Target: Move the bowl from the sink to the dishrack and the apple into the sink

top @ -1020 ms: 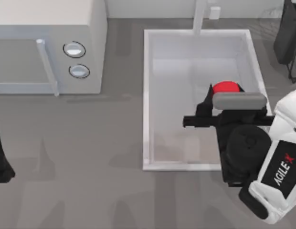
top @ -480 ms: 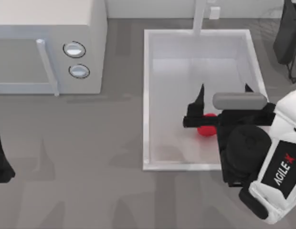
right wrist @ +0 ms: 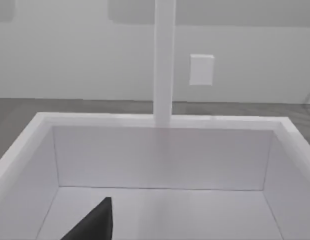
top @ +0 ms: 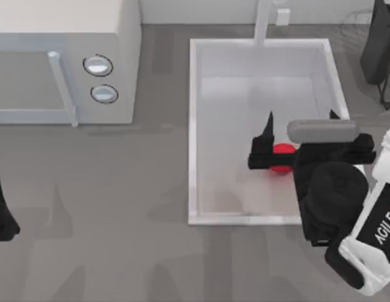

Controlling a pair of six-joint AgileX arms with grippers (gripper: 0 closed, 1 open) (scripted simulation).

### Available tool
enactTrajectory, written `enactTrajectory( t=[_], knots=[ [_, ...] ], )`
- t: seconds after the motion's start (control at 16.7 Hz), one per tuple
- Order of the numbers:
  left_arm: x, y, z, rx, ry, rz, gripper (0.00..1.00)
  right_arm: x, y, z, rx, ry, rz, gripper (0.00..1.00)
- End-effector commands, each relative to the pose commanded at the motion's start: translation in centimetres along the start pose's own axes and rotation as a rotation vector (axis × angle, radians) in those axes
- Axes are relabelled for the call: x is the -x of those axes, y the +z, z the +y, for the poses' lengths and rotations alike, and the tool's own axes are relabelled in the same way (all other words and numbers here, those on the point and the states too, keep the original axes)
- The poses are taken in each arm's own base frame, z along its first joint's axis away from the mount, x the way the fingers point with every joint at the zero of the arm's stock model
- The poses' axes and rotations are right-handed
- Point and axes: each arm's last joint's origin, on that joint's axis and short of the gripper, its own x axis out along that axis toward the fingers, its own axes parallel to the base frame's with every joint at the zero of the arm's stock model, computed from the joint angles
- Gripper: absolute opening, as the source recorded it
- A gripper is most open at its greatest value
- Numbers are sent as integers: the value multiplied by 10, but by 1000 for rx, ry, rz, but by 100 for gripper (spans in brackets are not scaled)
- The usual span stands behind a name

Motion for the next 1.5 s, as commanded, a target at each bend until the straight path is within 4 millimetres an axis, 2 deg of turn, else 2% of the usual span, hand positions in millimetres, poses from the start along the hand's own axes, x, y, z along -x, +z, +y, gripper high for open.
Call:
enactTrajectory(
  t=[0.18,0.36,0.6,0.78,1.08,1.5],
  knots=[
    [0,0,0,0,0,0,100,9,16,-27,26,20,64,100],
    [0,0,0,0,0,0,100,28,38,-64,42,38,139,100],
    [0,0,0,0,0,0,100,72,60,-112,33,52,204,100],
    [0,0,0,0,0,0,100,107,63,-139,16,53,218,100],
    [0,0,0,0,0,0,100,143,62,-163,-8,35,149,100],
    [0,0,0,0,0,0,100,164,84,-174,-14,0,-14,100]
  ],
)
